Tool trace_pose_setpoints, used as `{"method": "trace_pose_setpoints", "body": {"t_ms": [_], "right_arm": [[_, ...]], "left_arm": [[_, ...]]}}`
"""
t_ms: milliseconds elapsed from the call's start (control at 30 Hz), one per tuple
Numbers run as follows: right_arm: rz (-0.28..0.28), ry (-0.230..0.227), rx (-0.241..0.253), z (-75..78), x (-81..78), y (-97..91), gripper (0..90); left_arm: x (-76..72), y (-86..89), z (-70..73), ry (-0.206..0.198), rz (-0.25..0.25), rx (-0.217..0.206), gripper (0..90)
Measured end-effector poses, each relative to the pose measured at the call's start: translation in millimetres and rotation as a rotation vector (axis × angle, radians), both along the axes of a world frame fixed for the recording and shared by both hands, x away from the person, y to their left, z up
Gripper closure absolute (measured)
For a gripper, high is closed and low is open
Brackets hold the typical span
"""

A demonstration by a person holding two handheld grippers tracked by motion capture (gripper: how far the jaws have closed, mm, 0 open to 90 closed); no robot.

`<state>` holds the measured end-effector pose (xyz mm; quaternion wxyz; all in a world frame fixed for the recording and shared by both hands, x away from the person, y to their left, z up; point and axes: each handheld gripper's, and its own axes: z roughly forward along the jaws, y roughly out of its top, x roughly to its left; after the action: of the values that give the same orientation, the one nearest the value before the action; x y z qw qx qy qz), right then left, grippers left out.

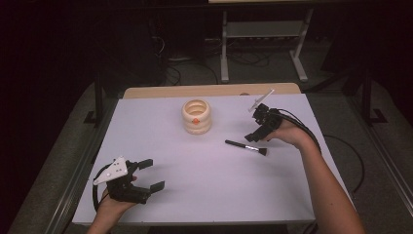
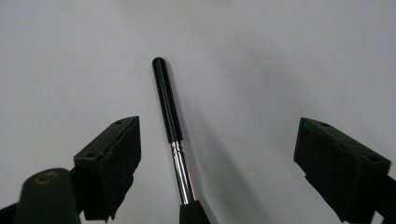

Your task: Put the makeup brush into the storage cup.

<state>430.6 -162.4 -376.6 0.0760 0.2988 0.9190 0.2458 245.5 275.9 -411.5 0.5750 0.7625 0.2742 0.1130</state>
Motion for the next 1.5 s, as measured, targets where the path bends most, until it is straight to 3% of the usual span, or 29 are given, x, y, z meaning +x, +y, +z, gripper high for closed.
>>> {"method": "trace_pose_setpoints", "body": {"t_ms": [367,800,1100,1500], "right_arm": [[0.057,0.037,-0.051,-1.2,0.4,6.9,23.4],[0.114,0.092,-0.113,-5.4,1.0,10.6,43.4],[0.158,0.121,-0.163,-10.0,0.8,14.3,51.1],[0.183,0.164,-0.21,-19.3,2.7,15.5,61.6]], "left_arm": [[0.0,0.6,0.1,-0.001,0.0,0.003,10.0],[0.4,1.3,0.4,-0.006,-0.002,0.005,9.9],[0.3,1.9,0.4,-0.005,-0.003,0.002,9.9],[0.4,1.8,0.5,-0.006,-0.004,0.004,9.9]]}}
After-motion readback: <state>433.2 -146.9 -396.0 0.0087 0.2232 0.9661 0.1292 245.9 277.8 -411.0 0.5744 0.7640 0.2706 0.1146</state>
